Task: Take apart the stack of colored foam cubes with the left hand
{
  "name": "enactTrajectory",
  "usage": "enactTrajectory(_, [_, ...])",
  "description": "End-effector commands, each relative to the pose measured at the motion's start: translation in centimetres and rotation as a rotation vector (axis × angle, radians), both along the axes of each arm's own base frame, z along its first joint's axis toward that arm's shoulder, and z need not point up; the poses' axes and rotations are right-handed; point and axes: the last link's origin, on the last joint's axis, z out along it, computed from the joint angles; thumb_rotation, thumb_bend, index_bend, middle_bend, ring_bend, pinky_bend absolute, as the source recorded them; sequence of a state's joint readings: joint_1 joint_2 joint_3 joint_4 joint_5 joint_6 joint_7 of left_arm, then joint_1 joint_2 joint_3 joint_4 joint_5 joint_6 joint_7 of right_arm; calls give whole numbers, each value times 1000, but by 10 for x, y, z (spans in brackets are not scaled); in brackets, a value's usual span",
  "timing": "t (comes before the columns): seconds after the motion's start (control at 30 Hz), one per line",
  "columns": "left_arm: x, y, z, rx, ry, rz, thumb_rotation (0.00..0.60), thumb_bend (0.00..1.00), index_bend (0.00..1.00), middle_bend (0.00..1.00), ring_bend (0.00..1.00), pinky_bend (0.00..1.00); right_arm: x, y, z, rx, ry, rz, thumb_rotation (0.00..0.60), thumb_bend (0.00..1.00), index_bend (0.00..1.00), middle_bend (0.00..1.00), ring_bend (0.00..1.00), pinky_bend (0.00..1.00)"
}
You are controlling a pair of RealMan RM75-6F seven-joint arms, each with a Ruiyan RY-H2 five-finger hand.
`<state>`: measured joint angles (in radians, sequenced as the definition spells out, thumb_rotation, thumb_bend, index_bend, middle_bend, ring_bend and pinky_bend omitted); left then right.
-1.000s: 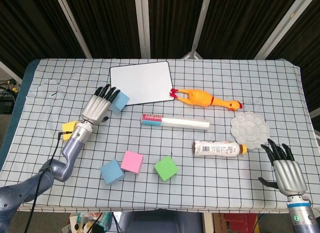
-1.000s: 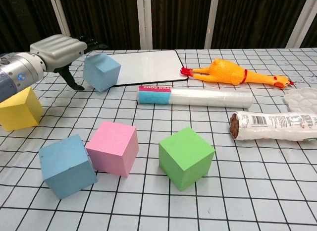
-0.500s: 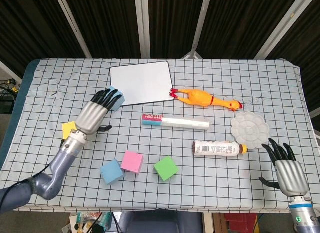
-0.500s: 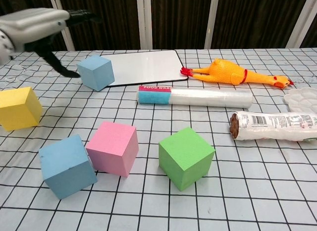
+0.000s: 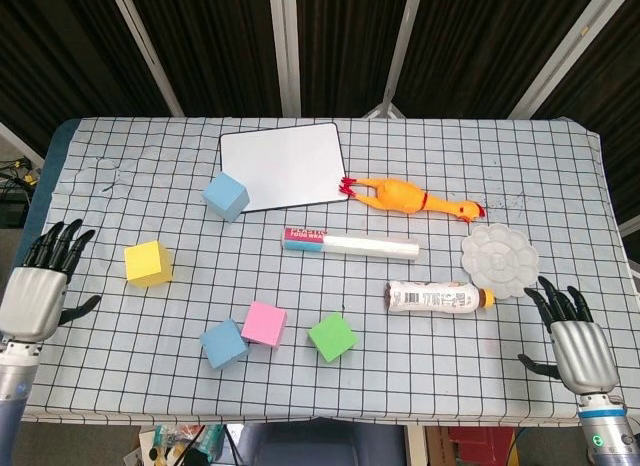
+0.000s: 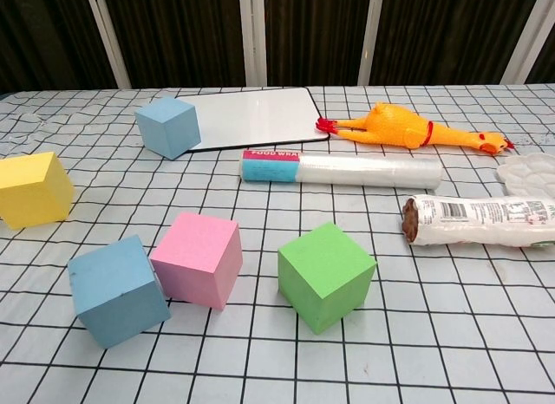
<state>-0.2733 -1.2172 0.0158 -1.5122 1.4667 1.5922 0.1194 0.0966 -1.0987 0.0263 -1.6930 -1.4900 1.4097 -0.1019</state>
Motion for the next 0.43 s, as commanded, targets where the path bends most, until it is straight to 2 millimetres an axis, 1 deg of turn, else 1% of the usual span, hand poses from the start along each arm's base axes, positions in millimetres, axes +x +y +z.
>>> enactTrajectory(0.03, [-16,-16,1,2,-21,80,600,86,119,32,0,152,0,0,2,-31,32,12,600,23,156,36,150,36])
enactTrajectory(0.13, [-22,-25,0,9,-31,112,600,87,119,38,0,152,2,-1,4,-94,49,45,600,24,156,37,150,36])
enactTrajectory(0.3, [-20,-31,-2,4,-32,104,600,87,119,46,0,151,3,-1,6,-150,22,95,600,23,156,36,150,36])
enactTrajectory(0.43, [-21,-35,-2,-25,-41,112,600,88,119,47,0,150,2,-1,7,-170,21,96,600,23,157,37,150,36])
